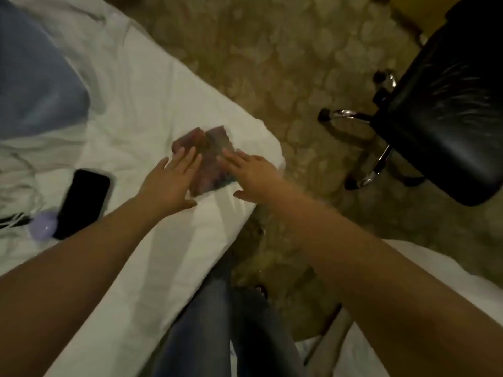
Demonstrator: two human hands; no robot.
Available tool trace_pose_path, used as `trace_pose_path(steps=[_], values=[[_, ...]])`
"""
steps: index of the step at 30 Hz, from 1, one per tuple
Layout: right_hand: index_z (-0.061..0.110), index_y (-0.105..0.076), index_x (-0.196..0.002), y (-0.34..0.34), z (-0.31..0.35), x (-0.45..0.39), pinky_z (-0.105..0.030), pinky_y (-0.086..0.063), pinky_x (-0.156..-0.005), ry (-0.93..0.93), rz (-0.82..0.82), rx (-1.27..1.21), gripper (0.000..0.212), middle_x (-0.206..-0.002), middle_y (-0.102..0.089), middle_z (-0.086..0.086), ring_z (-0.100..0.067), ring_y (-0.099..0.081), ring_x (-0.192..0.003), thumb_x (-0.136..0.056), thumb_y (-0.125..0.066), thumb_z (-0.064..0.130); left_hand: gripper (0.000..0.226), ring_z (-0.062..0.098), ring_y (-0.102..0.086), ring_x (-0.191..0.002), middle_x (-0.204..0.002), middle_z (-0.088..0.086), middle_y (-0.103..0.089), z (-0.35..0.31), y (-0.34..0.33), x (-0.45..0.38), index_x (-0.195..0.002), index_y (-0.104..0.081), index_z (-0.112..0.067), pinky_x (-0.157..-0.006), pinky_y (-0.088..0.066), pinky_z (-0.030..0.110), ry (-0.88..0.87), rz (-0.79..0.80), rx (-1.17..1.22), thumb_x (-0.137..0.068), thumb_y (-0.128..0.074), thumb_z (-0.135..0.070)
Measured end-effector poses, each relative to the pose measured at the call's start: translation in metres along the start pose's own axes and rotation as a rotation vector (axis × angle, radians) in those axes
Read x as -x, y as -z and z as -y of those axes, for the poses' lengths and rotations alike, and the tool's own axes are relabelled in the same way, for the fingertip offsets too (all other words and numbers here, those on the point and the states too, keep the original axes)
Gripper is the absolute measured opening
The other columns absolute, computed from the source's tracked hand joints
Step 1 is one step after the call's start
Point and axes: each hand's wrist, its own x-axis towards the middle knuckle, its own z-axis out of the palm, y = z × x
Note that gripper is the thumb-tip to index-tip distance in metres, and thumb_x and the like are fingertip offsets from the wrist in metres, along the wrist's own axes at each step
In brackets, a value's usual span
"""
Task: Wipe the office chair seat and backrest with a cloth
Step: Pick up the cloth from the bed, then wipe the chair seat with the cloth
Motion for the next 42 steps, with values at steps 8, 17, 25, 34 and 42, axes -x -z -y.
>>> trace_pose_path(steps=[8,17,25,34,42], values=[[0.016,-0.017,-0.150,-0.045,0.000,-0.064,-0.035,-0.023,-0.109,0.211,-0.060,0.154,0.056,-0.157,-0.015,-0.001,-0.021,-0.019,-0.142,-0.098,-0.041,0.018,0.073,0.033,-0.056,-0.115,-0.128,0.022,-0.054,0.040,-0.033,-0.040,-0.122,-0.053,0.005,-0.090,-0.048,0.046,-0.248,-0.134,-0.192,-0.060,-0.082,-0.023],[0.002,-0.071,-0.102,-0.051,-0.027,-0.059,-0.031,-0.057,-0.057,0.273,-0.494,-0.249,0.046,-0.105,-0.070,-0.014,-0.029,-0.070,-0.083,-0.058,-0.083,-0.003,0.038,0.035,-0.069,-0.087,-0.108,0.023,-0.067,0.022,-0.003,-0.058,-0.111,-0.062,0.002,-0.064,-0.056,0.046,-0.225,-0.200,0.039,-0.079,-0.051,-0.016],[0.009,-0.072,-0.101,-0.020,-0.157,0.030,-0.025,-0.045,-0.042,-0.023,-0.598,-0.410,0.035,-0.073,-0.070,-0.011,-0.026,-0.065,-0.054,-0.068,-0.073,0.001,0.044,0.038,-0.068,-0.080,-0.104,0.021,-0.068,-0.134,0.101,-0.119,-0.117,-0.060,-0.018,-0.066,-0.052,0.039,-0.182,-0.263,0.248,-0.085,-0.035,-0.036],[0.020,-0.057,-0.127,-0.025,-0.350,0.259,-0.037,-0.045,-0.090,-0.470,-0.474,-0.554,0.035,-0.125,-0.061,-0.006,-0.025,-0.057,-0.111,-0.093,-0.050,0.016,0.038,0.027,-0.062,-0.098,-0.115,0.009,-0.066,-0.404,0.151,-0.235,-0.124,-0.046,-0.044,-0.080,-0.049,0.033,-0.394,0.118,0.265,-0.092,-0.046,-0.024],[0.021,-0.056,-0.125,-0.045,-0.478,0.356,-0.032,-0.046,-0.090,-0.872,-0.570,-0.700,0.033,-0.119,-0.061,0.001,-0.014,-0.056,-0.107,-0.095,-0.046,0.015,0.029,0.015,-0.058,-0.101,-0.113,-0.001,-0.063,-0.589,0.187,-0.340,-0.117,-0.058,-0.025,-0.090,-0.047,0.034,-0.501,0.251,0.080,-0.091,-0.046,-0.026]])
